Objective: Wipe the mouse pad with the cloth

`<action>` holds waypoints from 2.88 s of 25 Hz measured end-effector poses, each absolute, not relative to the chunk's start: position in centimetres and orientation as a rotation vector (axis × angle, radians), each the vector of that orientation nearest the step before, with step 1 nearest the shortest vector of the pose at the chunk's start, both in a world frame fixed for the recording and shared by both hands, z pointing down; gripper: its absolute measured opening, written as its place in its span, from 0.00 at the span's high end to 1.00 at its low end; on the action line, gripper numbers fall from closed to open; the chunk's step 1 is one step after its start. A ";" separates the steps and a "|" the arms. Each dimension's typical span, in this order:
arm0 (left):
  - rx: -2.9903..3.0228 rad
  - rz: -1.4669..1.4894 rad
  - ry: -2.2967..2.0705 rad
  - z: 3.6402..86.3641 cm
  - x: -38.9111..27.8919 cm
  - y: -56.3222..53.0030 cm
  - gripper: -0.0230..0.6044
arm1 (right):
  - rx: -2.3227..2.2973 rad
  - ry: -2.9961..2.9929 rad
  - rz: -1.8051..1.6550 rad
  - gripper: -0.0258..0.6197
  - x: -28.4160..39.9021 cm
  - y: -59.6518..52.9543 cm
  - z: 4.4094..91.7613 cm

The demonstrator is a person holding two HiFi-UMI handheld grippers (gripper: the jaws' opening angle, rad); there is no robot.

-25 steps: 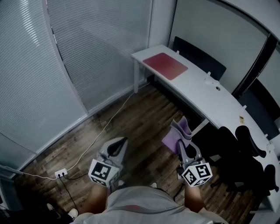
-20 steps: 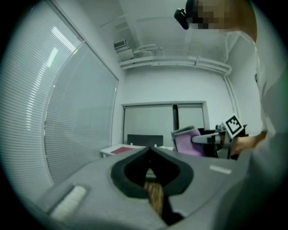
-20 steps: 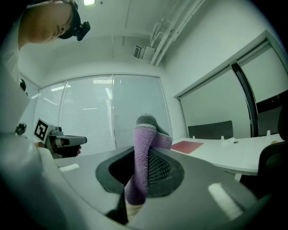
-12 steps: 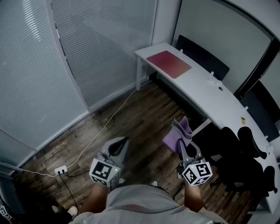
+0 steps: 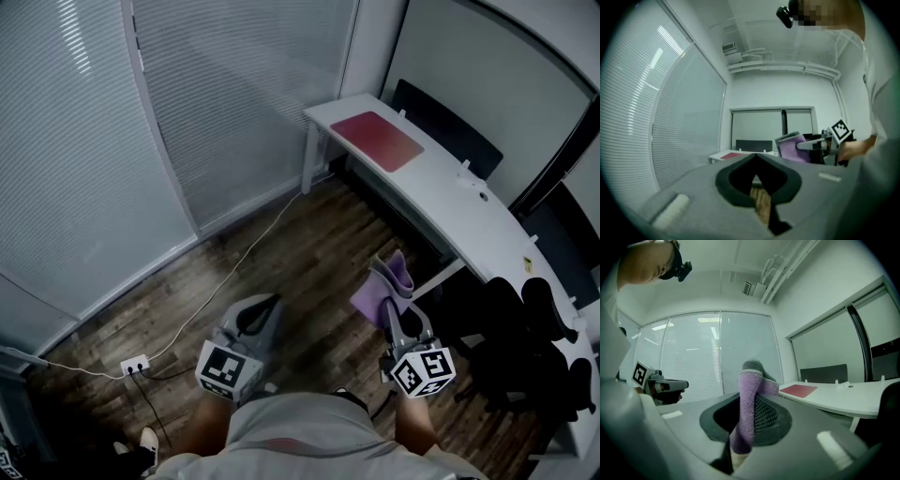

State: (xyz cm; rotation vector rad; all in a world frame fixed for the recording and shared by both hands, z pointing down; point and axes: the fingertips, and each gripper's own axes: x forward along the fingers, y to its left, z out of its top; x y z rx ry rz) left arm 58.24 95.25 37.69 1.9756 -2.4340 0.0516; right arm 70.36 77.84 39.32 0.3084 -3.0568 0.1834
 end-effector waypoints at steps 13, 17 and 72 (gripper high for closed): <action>1.967 -0.047 -2.469 38.4 51.7 97.3 0.96 | 0.300 -2.986 0.164 0.88 63.6 79.0 40.6; 1.955 0.016 -2.473 38.8 48.9 95.4 0.96 | 0.278 -2.991 0.183 0.88 60.4 76.9 41.3; 2.228 0.112 -2.173 38.5 0.6 40.0 0.97 | 0.746 -2.920 0.255 0.88 18.6 24.8 40.4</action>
